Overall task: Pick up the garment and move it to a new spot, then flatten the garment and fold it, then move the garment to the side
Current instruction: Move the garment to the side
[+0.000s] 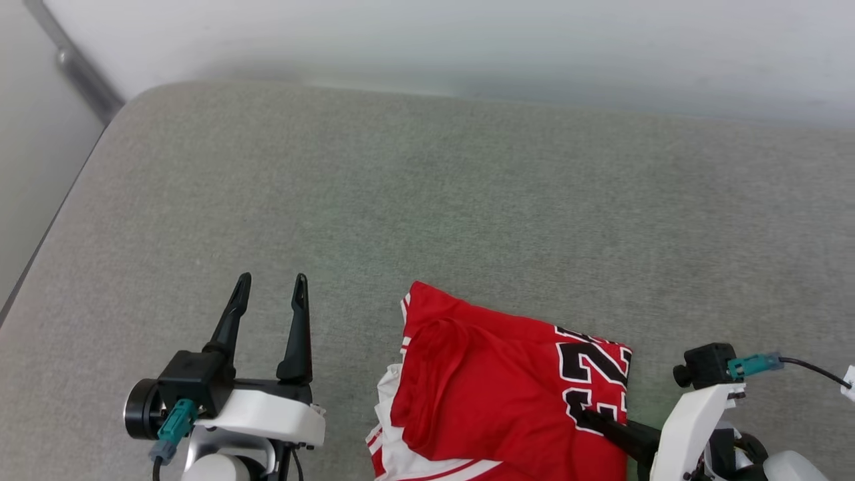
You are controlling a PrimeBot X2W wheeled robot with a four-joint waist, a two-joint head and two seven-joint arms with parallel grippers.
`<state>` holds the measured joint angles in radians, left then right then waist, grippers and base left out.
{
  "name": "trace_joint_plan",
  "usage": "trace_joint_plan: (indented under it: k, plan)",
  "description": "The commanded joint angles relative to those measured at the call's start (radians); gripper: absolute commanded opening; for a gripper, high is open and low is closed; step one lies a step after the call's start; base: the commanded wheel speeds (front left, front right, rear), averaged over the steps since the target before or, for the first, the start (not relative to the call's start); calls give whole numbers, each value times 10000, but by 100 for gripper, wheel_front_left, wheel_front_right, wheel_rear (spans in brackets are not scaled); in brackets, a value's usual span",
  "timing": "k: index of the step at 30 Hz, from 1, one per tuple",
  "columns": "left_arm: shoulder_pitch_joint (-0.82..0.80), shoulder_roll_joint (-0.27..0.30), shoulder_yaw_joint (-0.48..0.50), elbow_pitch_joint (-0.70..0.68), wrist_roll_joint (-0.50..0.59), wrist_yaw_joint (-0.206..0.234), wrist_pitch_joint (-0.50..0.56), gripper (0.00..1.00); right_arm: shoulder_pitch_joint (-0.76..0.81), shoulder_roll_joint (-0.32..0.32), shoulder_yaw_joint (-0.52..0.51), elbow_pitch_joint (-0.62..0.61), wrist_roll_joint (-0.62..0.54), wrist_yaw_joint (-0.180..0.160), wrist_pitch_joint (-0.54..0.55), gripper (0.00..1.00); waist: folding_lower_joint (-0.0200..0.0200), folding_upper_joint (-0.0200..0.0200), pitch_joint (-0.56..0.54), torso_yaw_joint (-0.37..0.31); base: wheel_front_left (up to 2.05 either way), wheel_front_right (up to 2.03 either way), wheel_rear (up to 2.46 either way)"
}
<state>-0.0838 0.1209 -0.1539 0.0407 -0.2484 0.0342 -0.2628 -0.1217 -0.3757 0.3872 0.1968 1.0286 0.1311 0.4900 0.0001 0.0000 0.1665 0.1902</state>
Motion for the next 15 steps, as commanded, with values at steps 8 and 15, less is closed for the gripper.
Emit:
trace_joint_plan:
  k: [8, 15]
  plan:
    - [438, 288, 66, -77, 137, -61, -2, 100, -419, -569, 6, 705, -1969, -7, -476, 0, -1, 0, -856, -1481, 0, 0, 0]
    - [528, 389, -52, -306, 118, -62, 114, 100, -661, -652, -687, 1218, -3055, -7, -225, 0, -1, 0, -820, -3099, 0, 0, 0]
